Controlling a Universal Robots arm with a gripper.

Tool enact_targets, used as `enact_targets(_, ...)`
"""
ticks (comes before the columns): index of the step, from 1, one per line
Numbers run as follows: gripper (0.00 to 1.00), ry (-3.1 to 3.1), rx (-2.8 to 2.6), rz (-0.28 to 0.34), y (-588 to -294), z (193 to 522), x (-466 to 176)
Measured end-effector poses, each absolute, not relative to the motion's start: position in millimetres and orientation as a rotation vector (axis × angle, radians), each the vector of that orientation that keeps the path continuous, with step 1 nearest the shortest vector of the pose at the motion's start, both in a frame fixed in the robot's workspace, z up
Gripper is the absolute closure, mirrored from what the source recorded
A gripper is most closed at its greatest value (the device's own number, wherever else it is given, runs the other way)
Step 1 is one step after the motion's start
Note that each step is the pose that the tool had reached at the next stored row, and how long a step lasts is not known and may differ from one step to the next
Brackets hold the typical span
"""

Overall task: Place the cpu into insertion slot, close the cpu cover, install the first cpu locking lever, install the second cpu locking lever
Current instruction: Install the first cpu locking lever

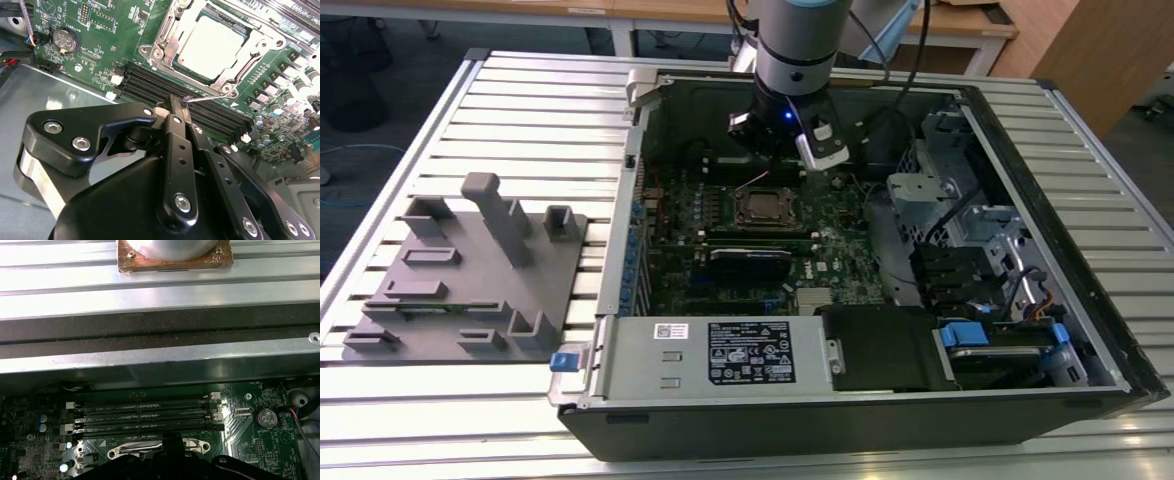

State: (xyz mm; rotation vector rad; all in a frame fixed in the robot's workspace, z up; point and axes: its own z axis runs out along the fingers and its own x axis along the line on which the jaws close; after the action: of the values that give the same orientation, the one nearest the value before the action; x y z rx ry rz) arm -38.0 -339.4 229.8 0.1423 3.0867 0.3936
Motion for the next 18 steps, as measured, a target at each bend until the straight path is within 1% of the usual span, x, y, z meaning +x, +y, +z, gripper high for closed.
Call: enact_targets(18, 0.90, 3.086, 0.142, 0.394, -339.4, 226.8, -38.0)
